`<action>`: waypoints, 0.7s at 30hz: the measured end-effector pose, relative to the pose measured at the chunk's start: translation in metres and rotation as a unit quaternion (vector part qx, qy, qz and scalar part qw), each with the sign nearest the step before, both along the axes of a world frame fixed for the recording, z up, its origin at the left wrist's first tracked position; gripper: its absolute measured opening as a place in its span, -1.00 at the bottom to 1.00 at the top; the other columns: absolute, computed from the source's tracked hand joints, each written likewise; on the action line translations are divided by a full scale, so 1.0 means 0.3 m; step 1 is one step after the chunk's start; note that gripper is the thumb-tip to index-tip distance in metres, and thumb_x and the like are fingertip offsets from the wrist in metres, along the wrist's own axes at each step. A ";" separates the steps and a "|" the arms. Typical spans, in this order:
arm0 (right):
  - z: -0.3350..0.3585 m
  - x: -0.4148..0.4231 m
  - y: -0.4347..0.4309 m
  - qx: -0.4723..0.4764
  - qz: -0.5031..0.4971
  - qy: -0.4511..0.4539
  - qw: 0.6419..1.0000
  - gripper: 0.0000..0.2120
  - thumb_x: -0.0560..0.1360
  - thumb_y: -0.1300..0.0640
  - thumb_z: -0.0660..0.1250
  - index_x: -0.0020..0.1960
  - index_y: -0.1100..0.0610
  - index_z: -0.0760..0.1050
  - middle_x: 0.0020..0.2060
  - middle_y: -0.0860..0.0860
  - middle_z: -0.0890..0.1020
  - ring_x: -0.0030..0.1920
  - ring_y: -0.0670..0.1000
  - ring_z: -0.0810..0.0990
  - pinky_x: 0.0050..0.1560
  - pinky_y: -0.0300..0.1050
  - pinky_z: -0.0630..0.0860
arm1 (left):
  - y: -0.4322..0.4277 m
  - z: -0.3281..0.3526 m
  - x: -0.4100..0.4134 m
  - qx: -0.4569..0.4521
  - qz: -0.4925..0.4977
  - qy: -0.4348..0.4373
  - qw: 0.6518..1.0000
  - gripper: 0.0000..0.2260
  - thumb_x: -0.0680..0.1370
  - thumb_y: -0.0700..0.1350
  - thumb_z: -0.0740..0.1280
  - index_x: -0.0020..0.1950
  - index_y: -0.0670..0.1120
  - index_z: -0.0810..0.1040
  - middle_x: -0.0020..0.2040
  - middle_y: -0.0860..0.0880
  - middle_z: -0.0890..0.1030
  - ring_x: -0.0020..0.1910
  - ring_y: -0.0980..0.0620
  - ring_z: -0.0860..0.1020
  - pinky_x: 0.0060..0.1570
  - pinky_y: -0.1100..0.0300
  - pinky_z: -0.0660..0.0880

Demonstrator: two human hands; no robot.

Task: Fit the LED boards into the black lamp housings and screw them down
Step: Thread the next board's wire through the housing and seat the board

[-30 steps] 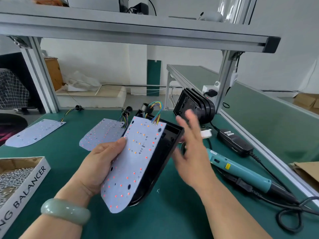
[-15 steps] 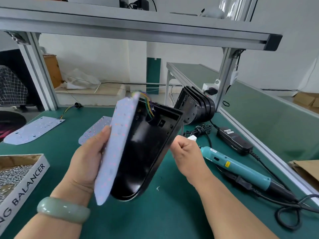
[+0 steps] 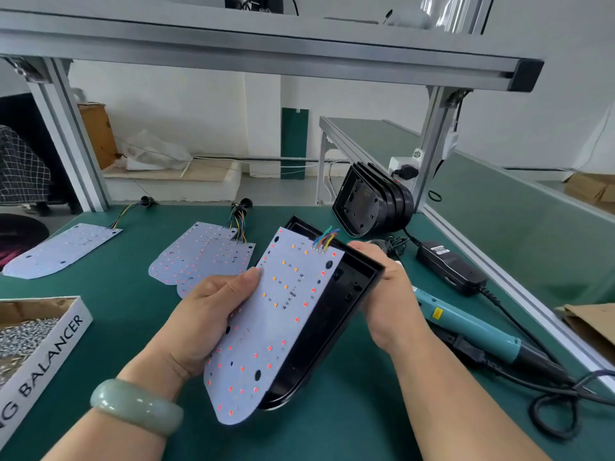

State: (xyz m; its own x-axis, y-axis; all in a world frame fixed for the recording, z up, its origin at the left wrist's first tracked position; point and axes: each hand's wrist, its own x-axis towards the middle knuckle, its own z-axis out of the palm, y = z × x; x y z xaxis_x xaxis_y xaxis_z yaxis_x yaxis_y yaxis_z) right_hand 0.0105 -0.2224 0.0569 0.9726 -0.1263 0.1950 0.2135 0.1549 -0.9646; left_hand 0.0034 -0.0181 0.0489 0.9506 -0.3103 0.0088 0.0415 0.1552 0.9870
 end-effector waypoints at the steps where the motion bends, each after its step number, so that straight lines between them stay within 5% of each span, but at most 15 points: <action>1: 0.000 -0.001 -0.008 0.040 0.040 0.024 0.998 -0.83 0.39 0.16 0.36 -0.24 -0.04 0.70 0.16 -0.02 0.57 -0.06 0.00 0.57 -0.21 -0.22 0.45 | 0.001 0.004 -0.003 0.004 0.001 -0.001 1.000 -0.50 0.20 0.28 0.52 -0.30 -0.18 0.69 -0.42 -0.13 0.64 -0.56 0.01 0.57 -0.57 0.31 0.43; 2: 0.014 -0.012 -0.017 0.095 0.070 0.045 0.992 -0.87 0.42 0.07 0.38 -0.12 -0.06 0.71 0.31 -0.14 0.49 0.01 -0.07 0.61 -0.17 -0.21 0.49 | 0.003 0.000 -0.001 0.011 0.007 -0.006 1.000 -0.50 0.20 0.28 0.52 -0.31 -0.18 0.68 -0.42 -0.14 0.64 -0.55 0.00 0.57 -0.56 0.30 0.44; 5: 0.026 -0.016 -0.058 0.157 0.136 0.045 0.977 -0.46 0.33 -0.29 0.36 0.21 -0.02 0.60 0.35 -0.23 0.47 0.13 -0.16 0.62 -0.06 -0.20 0.58 | 0.000 -0.001 -0.005 0.014 0.014 -0.018 1.000 -0.62 0.32 0.13 0.46 -0.29 -0.22 0.67 -0.37 -0.19 0.65 -0.49 -0.04 0.60 -0.52 0.24 0.48; 8: 0.010 -0.022 -0.041 0.051 0.144 0.017 0.988 -0.81 0.46 0.06 0.40 0.04 -0.11 0.68 0.07 -0.09 0.69 0.06 -0.12 0.64 0.11 -0.18 0.52 | -0.003 0.003 -0.010 0.025 0.020 -0.056 0.998 -0.61 0.39 0.04 0.47 -0.26 -0.32 0.61 -0.30 -0.20 0.63 -0.42 -0.04 0.58 -0.45 0.20 0.51; 11: -0.001 -0.024 -0.041 -0.052 0.112 -0.021 0.992 -0.68 0.51 0.37 0.31 0.03 0.00 0.68 -0.05 -0.08 0.71 -0.05 -0.14 0.64 0.05 -0.25 0.51 | 0.008 0.032 -0.022 0.063 0.041 -0.122 0.990 -0.45 0.42 0.15 0.42 -0.24 -0.41 0.55 -0.20 -0.31 0.55 -0.33 -0.08 0.53 -0.29 0.09 0.47; 14: 0.026 -0.033 -0.077 -0.117 0.143 -0.053 0.981 -0.76 0.49 0.34 0.37 0.12 0.15 0.64 -0.04 -0.03 0.71 -0.07 -0.16 0.62 -0.03 -0.32 0.50 | 0.015 0.058 -0.033 0.150 0.038 -0.203 0.967 -0.31 0.38 0.25 0.28 -0.30 -0.47 0.45 -0.16 -0.37 0.47 -0.30 -0.22 0.44 -0.22 -0.03 0.38; 18: 0.050 -0.044 -0.089 -0.185 0.103 -0.036 0.977 -0.88 0.41 0.20 0.50 -0.11 0.01 0.65 -0.23 -0.08 0.72 -0.26 -0.17 0.64 -0.21 -0.27 0.52 | 0.005 0.069 -0.043 0.233 0.009 -0.280 0.931 -0.48 0.43 0.21 0.22 -0.48 -0.21 0.35 -0.28 0.05 0.50 -0.37 0.07 0.43 -0.33 0.25 0.33; 21: 0.046 -0.028 -0.056 -0.196 0.070 0.000 0.978 -0.92 0.40 0.13 0.39 -0.18 -0.05 0.55 -0.32 -0.16 0.66 -0.25 -0.15 0.61 -0.14 -0.23 0.55 | -0.009 0.064 -0.042 0.251 0.003 -0.298 0.921 -0.50 0.44 0.21 0.22 -0.51 -0.15 0.30 -0.15 0.05 0.58 -0.31 -0.02 0.49 -0.32 0.25 0.34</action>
State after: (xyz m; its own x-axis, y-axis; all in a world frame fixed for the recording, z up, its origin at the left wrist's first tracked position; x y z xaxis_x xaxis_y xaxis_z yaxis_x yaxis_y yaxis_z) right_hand 0.0022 -0.2392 0.0707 0.9751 0.0922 0.2019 0.2167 -0.1982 -0.9559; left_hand -0.0093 -0.0208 0.0681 0.8249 -0.4125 0.3865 -0.5303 -0.3280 0.7818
